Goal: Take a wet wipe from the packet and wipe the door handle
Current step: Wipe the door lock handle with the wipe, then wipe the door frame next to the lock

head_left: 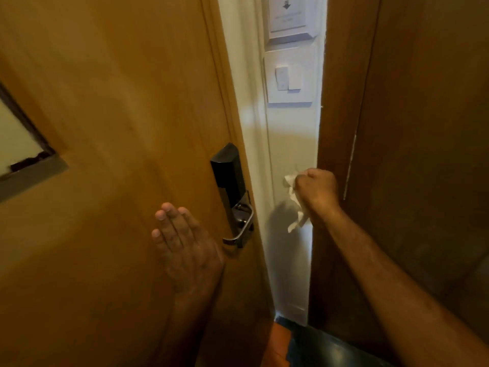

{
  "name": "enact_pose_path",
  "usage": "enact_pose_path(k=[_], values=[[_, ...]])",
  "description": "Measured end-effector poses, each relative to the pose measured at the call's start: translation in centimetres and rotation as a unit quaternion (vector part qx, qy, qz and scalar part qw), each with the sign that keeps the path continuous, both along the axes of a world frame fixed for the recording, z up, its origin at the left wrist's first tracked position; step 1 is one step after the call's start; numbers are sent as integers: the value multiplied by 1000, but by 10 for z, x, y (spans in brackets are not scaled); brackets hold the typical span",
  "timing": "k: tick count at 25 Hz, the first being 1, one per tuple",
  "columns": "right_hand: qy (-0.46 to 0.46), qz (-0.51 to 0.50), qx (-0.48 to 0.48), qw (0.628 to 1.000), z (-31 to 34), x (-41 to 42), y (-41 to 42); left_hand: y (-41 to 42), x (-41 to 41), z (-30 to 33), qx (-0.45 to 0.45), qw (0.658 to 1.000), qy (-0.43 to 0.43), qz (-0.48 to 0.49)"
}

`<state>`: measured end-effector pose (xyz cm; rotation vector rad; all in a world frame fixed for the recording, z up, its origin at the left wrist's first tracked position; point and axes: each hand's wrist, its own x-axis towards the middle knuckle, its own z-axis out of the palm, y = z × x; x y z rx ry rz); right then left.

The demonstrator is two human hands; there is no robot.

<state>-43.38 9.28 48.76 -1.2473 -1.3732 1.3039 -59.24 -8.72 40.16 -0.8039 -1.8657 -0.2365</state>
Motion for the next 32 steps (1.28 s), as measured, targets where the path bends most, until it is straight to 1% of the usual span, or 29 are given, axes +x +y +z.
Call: enact_pose_path(k=[2, 3, 4, 6, 8, 11, 13, 15, 17, 18, 20, 23, 25, 27, 29, 30, 32], values=[[62, -6, -79, 995, 1, 21, 5, 23, 16, -2, -8, 998, -8, -55], [78, -9, -102, 992, -1, 34, 7, 36, 25, -3, -12, 996, -11, -84], [72, -22, -108, 991, -3, 52, 10, 50, 38, -4, -19, 992, -16, -120], [24, -54, -87, 994, -8, 94, 11, 73, 65, -9, -62, 980, -53, -184], [-14, -87, -36, 995, -11, 146, 10, 91, 98, -15, -127, 959, -94, -234], [-94, -166, 54, 980, -15, 236, 5, 118, 164, -20, -183, 911, -142, -340], [-136, -203, 87, 966, -19, 290, 0, 135, 214, -22, -210, 882, -159, -390], [-153, -242, 87, 954, -33, 346, -7, 149, 273, -27, -252, 853, -168, -425], [-178, -273, 59, 944, -58, 401, -14, 156, 331, -39, -292, 824, -173, -453], [-185, -287, 37, 939, -76, 431, -19, 157, 361, -49, -313, 809, -177, -465], [-171, -321, -16, 931, -124, 486, -33, 155, 416, -80, -351, 778, -178, -489], [-169, -364, -119, 908, -223, 552, -77, 134, 483, -147, -414, 720, -190, -523], [-160, -402, -209, 877, -297, 584, -111, 116, 523, -197, -477, 675, -204, -524], [-166, -435, -285, 838, -356, 599, -143, 102, 544, -235, -531, 642, -216, -509], [-183, -446, -360, 799, -416, 615, -169, 92, 569, -278, -588, 610, -206, -490], [-198, -449, -382, 783, -443, 620, -179, 87, 579, -299, -609, 595, -202, -484], [-218, -428, -417, 772, -483, 624, -191, 83, 590, -326, -634, 581, -195, -472]])
